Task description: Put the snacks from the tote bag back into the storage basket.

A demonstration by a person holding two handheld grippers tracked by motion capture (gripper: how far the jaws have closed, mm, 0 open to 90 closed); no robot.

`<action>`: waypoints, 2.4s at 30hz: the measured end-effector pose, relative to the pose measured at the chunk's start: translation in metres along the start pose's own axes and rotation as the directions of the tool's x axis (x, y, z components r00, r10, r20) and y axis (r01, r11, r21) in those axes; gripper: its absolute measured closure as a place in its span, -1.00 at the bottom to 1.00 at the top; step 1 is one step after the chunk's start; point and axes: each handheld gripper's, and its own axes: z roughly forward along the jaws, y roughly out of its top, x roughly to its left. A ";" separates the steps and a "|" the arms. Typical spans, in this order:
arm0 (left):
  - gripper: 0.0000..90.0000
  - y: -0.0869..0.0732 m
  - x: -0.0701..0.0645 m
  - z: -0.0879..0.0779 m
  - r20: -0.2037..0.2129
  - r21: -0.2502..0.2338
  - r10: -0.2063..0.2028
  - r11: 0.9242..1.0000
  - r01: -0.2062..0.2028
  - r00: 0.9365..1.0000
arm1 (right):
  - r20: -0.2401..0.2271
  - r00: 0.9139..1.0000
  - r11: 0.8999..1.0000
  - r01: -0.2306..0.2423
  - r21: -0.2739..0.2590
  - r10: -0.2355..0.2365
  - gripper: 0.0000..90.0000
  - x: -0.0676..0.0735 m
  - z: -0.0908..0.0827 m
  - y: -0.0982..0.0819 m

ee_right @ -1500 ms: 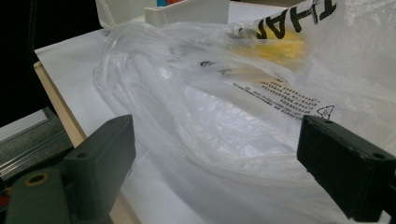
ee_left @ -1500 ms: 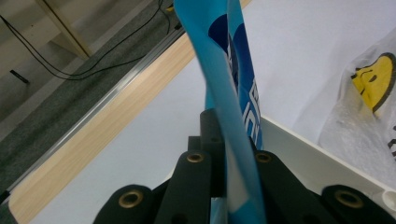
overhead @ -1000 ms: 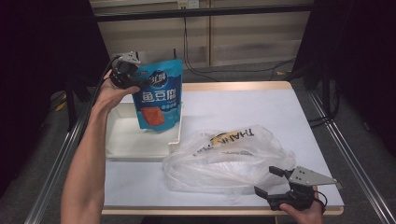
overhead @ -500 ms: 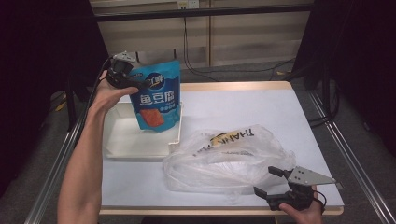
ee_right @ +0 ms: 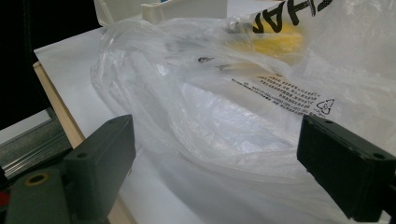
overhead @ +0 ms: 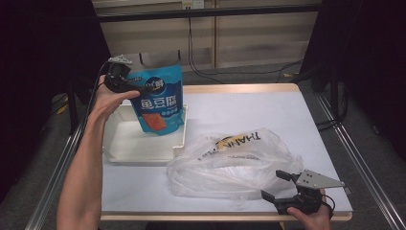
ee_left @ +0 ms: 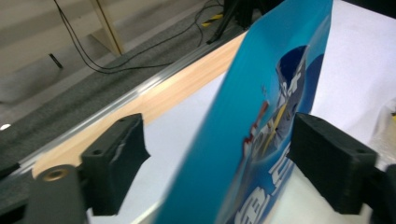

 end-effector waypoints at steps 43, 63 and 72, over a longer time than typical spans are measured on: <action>-0.90 -0.052 -0.047 -0.049 -0.093 -0.082 -0.042 0.996 0.035 0.995 | -0.003 0.999 0.999 0.036 0.001 -0.036 -0.75 0.007 0.000 0.005; -0.86 -0.109 -0.093 -0.089 -0.043 -0.172 -0.051 0.984 0.043 0.998 | 0.013 0.999 0.999 0.031 -0.007 -0.031 -0.75 0.007 -0.003 0.004; -0.94 -0.144 -0.118 -0.106 -0.036 -0.189 -0.044 0.981 0.036 0.998 | 0.022 0.999 1.000 0.025 -0.005 -0.025 -0.75 0.006 -0.004 0.004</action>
